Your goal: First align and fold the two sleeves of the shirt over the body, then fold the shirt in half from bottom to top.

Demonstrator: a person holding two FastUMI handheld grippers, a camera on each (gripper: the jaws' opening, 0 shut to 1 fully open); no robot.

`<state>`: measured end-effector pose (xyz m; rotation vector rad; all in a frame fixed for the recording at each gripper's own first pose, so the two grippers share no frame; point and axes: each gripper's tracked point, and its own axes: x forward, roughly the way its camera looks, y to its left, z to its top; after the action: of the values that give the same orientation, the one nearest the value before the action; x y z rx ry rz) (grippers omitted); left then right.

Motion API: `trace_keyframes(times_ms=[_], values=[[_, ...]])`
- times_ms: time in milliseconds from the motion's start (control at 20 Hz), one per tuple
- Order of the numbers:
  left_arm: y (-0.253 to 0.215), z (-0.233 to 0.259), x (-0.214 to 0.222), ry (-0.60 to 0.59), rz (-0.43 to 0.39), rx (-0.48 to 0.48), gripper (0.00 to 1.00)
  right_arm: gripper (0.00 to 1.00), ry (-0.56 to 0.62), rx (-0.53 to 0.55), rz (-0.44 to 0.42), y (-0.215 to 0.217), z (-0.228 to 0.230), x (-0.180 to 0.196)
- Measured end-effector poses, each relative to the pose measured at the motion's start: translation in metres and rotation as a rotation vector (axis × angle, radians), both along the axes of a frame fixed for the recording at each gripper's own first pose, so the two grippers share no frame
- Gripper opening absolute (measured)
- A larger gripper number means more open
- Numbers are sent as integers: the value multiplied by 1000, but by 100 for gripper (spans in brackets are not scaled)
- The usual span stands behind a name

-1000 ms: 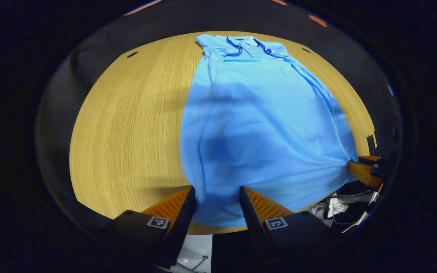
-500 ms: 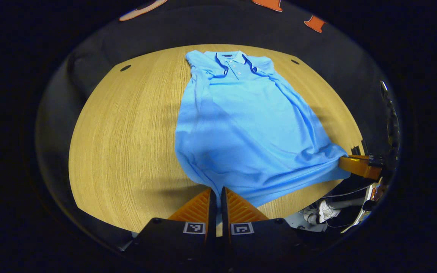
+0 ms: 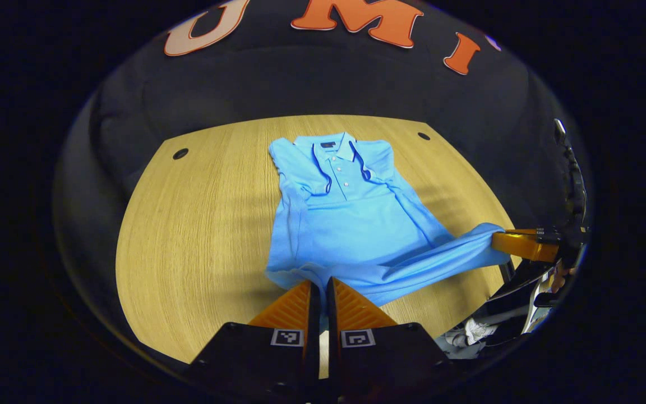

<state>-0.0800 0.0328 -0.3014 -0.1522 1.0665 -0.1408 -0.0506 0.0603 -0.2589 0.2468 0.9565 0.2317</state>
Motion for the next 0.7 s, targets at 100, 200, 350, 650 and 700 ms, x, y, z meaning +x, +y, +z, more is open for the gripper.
trace_keyframes(times_ms=[100, 200, 350, 650, 700], values=[[10, 6, 26, -34, 7, 19, 11, 4, -25, -9, -11, -1, 10, 23], [16, 11, 52, -66, 11, 34, 11, 4, -43, -13, -9, 3, 16, 44], [24, 17, 90, -108, 25, 43, 11, 4, -62, -21, -1, 10, 23, 79], [50, 23, 173, -210, 40, 103, 10, 4, -113, -36, 0, 15, 41, 163], [53, 22, 188, -217, 45, 103, 10, 4, -121, -39, -1, 17, 42, 177]])
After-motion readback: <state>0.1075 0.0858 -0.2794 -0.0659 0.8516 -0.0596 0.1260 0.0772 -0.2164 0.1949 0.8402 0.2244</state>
